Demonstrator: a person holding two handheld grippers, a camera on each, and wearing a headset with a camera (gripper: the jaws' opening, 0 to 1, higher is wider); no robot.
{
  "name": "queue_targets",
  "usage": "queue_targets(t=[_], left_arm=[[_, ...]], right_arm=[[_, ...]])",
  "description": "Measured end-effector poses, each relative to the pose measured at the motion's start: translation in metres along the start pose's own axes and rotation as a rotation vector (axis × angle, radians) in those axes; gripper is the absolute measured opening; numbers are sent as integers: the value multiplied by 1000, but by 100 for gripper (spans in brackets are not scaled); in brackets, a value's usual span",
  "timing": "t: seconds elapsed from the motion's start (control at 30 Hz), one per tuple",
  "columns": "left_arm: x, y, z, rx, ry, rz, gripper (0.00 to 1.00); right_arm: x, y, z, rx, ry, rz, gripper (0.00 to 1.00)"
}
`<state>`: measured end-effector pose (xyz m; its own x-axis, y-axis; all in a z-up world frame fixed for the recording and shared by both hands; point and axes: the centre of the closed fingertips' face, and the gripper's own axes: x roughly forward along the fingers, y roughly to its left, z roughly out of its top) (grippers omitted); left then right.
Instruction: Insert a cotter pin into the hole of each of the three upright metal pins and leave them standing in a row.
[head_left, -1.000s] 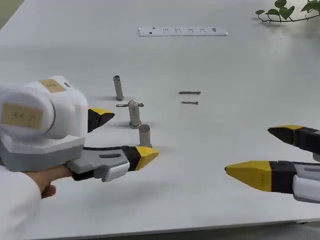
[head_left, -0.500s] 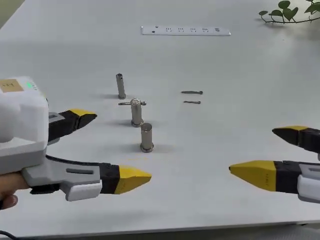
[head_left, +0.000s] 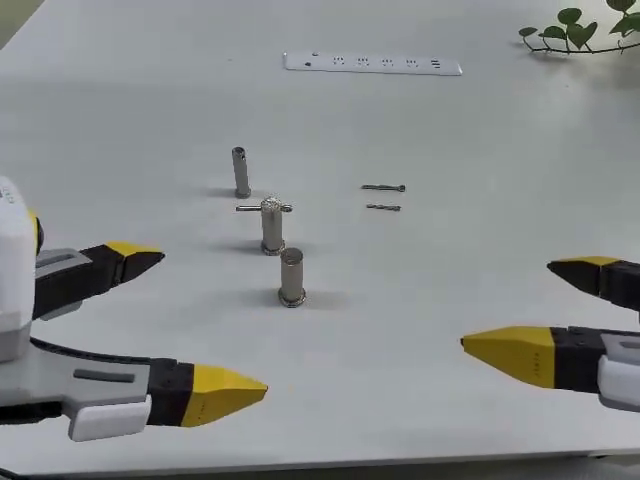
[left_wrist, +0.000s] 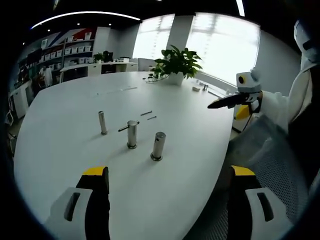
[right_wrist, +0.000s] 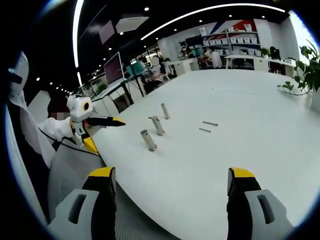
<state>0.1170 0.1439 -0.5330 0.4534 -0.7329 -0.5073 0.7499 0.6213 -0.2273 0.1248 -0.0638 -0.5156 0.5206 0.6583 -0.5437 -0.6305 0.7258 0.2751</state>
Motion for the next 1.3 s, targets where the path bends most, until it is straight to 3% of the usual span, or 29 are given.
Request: queue_targets(t=[0.27,0.5,0.67,1.03,1.3], left_arm=[[0,-2,1,-19,-14,1,99],[-1,-6,-5,-10,13,-13,99],[0,-9,-4,-5,9,-17,99],[-1,-11,-2,-11,-4,-12,99],[-6,-12,2,-28,-28,-7,99]], right_arm=[[1,-1,0,-10,15,5,90],[1,-2,2,-16,23,11,90],[2,-4,6,-40,34,15,89],[6,-22,30,-159,86,27,88],[19,-33,49,-223,112,38,86]])
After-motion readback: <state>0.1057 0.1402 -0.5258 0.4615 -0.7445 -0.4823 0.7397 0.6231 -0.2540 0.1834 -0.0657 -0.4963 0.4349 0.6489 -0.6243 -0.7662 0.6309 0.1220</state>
